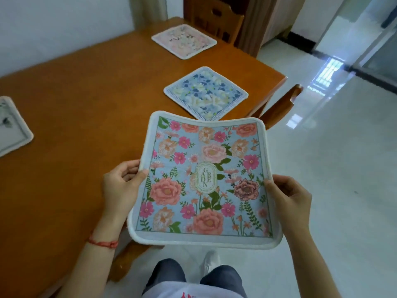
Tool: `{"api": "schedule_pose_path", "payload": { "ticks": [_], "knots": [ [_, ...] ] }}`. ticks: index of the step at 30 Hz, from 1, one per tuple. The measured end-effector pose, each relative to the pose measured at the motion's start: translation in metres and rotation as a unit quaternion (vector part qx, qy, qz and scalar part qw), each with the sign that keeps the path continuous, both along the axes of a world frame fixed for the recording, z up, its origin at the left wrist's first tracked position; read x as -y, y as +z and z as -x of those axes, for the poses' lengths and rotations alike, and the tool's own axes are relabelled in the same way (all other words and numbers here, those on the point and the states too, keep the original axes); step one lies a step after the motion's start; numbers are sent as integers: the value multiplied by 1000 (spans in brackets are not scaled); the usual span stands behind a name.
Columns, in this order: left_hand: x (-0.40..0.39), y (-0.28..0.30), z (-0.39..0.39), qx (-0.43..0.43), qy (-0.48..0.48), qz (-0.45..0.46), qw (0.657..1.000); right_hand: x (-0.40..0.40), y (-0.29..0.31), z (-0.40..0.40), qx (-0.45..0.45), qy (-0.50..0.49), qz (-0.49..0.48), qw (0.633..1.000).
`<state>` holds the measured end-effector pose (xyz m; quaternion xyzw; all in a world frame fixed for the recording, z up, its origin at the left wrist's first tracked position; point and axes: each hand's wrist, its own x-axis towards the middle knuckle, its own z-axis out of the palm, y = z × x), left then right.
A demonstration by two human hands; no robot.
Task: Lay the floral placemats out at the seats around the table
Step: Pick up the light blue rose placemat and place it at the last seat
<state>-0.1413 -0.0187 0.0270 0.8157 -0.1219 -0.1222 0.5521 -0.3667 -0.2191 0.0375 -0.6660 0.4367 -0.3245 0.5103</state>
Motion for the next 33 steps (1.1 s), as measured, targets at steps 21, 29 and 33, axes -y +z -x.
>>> {"api": "schedule_pose_path", "payload": {
  "ticks": [21,29,33],
  "knots": [
    [-68,-18,-39,-8,284,2,959,20,-17,-197,-41,274,-8,961],
    [-71,-38,-79,-24,323,-9,946,16,-37,-261,-68,311,8,948],
    [-69,-55,-97,-35,333,-23,942,25,-52,-287,-90,326,6,941]
  ]
}}
